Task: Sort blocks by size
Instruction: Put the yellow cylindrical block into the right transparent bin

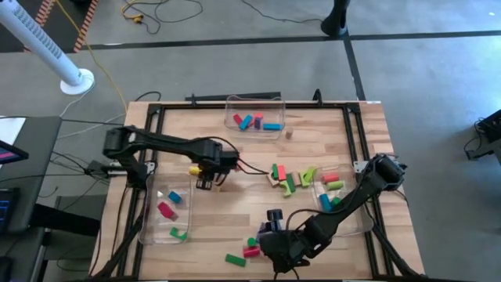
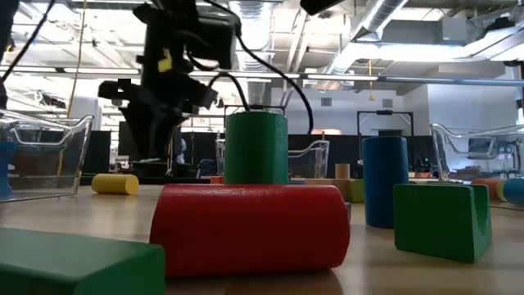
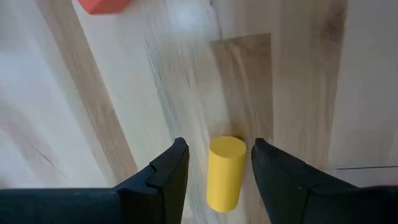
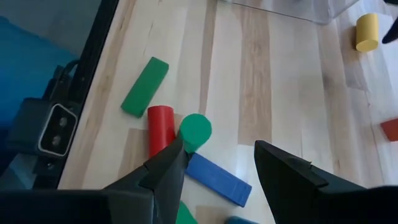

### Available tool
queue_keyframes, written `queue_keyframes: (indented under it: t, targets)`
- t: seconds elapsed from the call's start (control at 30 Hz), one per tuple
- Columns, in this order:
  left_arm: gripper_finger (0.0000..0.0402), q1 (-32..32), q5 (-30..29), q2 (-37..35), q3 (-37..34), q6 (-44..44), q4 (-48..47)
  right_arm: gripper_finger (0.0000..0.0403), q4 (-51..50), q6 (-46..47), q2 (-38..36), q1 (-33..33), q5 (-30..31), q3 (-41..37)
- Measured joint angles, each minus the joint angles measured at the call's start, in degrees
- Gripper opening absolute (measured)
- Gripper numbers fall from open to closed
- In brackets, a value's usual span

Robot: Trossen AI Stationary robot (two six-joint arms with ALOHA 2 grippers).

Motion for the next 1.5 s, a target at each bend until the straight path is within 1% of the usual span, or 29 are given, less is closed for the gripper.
queue_keyframes:
  t: [0.1, 0.23, 0.4, 0.67, 0.77, 0.87, 0.9, 1.0, 1.07, 1.2, 1.3, 1.5]
  targets:
    - [0.0167, 1.1, 0.0, 2.7, 2.0, -1.2, -1.0, 0.0221, 0.0, 0.0, 0.0, 0.3, 0.0, 0.0]
    - [0.0167, 2.1, 0.2, 4.4, 2.3, -2.1, -1.0, 0.0221, 0.4, 0.0, 0.0, 0.3, 0.0, -0.3]
    - [0.0167, 3.0, 0.2, 4.6, 2.0, -6.2, -1.9, 0.0221, 0.8, 0.5, 0.0, 0.1, 0.0, -2.5]
    - [0.0167, 2.8, 0.9, 4.6, 1.9, -7.4, -2.8, 0.0221, 1.6, 2.6, 0.0, -1.4, 0.0, -4.0]
    - [0.0167, 2.9, 1.0, 4.6, 0.7, -6.5, -2.7, 0.0221, 1.6, 2.6, 0.0, -1.7, 0.0, -4.1]
    - [0.0167, 3.5, 1.5, 4.6, -2.4, -5.4, -2.5, 0.0221, 1.6, 2.6, 0.0, -2.0, 0.0, -4.1]
    - [0.0167, 3.9, 1.0, 4.6, -3.5, -5.4, -2.4, 0.0221, 1.6, 2.6, 0.0, -2.0, 0.0, -4.1]
    - [0.0167, 4.5, -4.0, 4.6, -5.7, -5.8, -2.0, 0.0221, 1.6, 2.6, 0.0, -2.0, 0.0, -4.1]
    - [0.0167, 4.6, -4.1, 4.6, -6.4, -6.2, -1.9, 0.0221, 1.6, 2.6, 0.0, -2.0, 0.0, -4.1]
    - [0.0167, 4.5, -1.4, 4.6, -7.2, -3.9, 1.4, 0.0221, 1.6, 2.6, 0.0, -2.4, 0.0, -4.1]
    - [0.0167, 4.4, -1.5, 4.6, -7.3, -3.2, 2.7, 0.0221, 1.7, 2.6, 0.0, -2.5, 0.0, -4.1]
    - [0.0167, 4.5, -7.4, 3.9, -7.3, -4.0, 2.9, 0.0221, 1.7, 2.6, 0.0, -2.5, 0.0, -4.1]
